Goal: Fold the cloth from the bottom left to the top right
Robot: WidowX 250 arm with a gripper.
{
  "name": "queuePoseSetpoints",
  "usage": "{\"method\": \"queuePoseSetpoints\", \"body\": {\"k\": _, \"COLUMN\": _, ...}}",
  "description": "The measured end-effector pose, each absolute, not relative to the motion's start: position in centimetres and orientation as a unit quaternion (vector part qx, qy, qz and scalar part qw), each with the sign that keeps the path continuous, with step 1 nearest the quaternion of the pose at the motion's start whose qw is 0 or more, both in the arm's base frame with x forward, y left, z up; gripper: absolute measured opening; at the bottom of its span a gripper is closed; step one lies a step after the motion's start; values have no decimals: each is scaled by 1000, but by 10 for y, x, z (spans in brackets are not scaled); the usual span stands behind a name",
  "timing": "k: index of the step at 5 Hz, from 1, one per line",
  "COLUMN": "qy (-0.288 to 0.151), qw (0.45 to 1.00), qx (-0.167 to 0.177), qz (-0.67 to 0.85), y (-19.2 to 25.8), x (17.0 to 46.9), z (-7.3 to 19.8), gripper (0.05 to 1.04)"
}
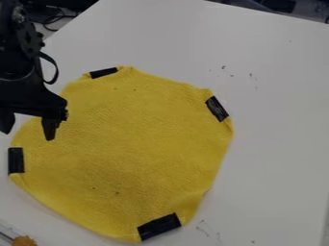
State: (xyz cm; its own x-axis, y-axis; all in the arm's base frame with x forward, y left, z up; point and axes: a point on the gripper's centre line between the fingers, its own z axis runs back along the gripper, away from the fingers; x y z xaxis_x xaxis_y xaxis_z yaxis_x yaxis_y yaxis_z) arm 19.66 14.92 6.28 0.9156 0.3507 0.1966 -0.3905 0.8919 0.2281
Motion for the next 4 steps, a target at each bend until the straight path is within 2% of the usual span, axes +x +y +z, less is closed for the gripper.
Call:
{"method": "queuePoseSetpoints", "body": {"k": 1, "qy": -58, "qw": 968, "qx": 140, "qz": 201, "y": 169, "x": 187, "z": 60, "gripper": 1001}}
{"method": "queuePoseSetpoints", "body": {"k": 2, "qy": -41, "qw": 966, "qx": 131, "qz": 217, "y": 180, "x": 173, "z": 51, "gripper": 1001}}
{"method": "queuePoseSetpoints", "body": {"k": 4, "qy": -29, "qw": 966, "qx": 84, "qz": 241, "y": 181, "x": 162, "z": 11, "gripper": 1001}}
